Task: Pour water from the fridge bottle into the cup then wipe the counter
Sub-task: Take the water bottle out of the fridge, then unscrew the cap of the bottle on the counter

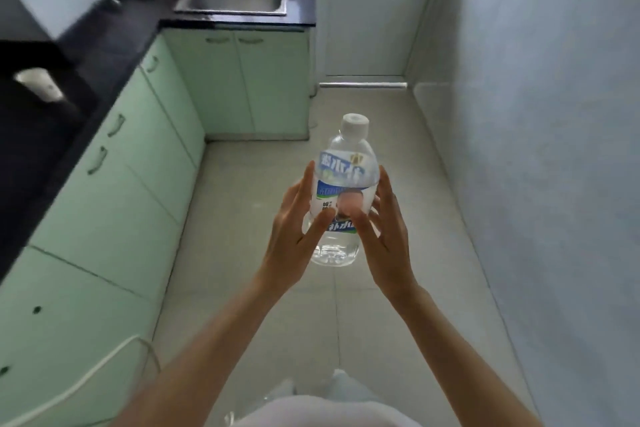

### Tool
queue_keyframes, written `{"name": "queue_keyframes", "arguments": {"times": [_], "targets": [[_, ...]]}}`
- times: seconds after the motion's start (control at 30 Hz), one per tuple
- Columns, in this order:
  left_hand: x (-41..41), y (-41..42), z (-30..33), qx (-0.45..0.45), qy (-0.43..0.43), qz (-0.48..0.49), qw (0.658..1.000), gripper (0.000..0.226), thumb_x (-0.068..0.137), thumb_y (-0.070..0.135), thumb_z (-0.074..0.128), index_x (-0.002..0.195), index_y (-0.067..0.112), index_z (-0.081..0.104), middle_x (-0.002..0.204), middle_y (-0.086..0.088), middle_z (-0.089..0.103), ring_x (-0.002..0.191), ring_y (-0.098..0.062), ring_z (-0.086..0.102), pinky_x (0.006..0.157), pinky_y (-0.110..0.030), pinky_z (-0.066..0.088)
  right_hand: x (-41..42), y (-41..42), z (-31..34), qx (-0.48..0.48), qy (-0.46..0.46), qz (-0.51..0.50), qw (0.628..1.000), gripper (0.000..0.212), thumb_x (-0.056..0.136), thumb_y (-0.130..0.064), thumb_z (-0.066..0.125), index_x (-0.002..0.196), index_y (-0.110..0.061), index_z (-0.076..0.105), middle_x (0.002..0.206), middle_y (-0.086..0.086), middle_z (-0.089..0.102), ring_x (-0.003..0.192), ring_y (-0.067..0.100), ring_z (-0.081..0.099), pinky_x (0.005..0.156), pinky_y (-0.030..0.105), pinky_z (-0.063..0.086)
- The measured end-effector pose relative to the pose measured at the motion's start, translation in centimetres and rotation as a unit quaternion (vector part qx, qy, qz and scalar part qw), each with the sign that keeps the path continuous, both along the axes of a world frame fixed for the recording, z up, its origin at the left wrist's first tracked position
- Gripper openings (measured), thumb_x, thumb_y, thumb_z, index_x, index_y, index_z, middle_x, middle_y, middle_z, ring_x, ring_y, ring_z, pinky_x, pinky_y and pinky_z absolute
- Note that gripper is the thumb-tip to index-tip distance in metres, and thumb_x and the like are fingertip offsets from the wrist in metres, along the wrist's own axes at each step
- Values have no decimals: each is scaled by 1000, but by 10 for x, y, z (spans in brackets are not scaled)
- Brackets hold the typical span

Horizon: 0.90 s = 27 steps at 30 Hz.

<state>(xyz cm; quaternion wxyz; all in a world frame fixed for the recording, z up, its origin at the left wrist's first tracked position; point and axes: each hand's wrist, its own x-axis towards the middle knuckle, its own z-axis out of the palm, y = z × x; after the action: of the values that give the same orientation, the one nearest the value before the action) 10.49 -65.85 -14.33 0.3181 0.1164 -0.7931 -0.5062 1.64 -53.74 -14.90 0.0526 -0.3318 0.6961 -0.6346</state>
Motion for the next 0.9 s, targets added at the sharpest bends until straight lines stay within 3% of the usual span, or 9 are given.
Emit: {"name": "queue_keyframes", "arguments": {"times": [0.1, 0.2, 0.43, 0.67, 0.9], "targets": [[11, -10, 6, 2, -8, 100, 995, 63, 95, 47, 47, 148, 50, 13, 142, 0, 44, 125, -18, 54, 99, -49, 49, -13, -29, 7, -11, 6, 104, 994, 64, 94, -38, 53, 150, -32, 22, 136, 9, 51, 120, 23, 57, 95, 53, 50], [31, -18, 11, 34, -17, 175, 984, 65, 93, 48, 48, 149, 48, 15, 141, 4, 45, 125, -13, 53, 101, -46, 48, -11, -58, 12, -15, 16, 189, 982, 64, 93, -47, 52, 148, -37, 21, 136, 9, 52, 121, 23, 57, 95, 53, 49], [83, -45, 23, 58, -12, 293, 954, 62, 95, 40, 50, 148, 46, 18, 139, 7, 46, 124, -7, 52, 97, -27, 49, 23, -129, 14, -25, 8, 329, 944, 64, 92, -48, 54, 148, -42, 23, 142, 6, 48, 127, 22, 52, 98, 54, 47], [117, -106, 13, 60, -11, 375, 925, 63, 96, 31, 52, 152, 33, 22, 136, 2, 50, 122, -9, 54, 93, -22, 50, 52, -211, 2, -15, -1, 409, 912, 65, 91, -49, 55, 147, -47, 23, 140, -1, 49, 123, 22, 55, 97, 55, 47], [122, -199, 3, 75, 3, 396, 915, 60, 97, 34, 51, 149, 43, 22, 139, 6, 48, 126, -12, 52, 94, -24, 50, 57, -312, -3, 2, -3, 433, 901, 66, 91, -44, 55, 149, -42, 22, 142, -6, 46, 125, 21, 53, 98, 55, 47]]}}
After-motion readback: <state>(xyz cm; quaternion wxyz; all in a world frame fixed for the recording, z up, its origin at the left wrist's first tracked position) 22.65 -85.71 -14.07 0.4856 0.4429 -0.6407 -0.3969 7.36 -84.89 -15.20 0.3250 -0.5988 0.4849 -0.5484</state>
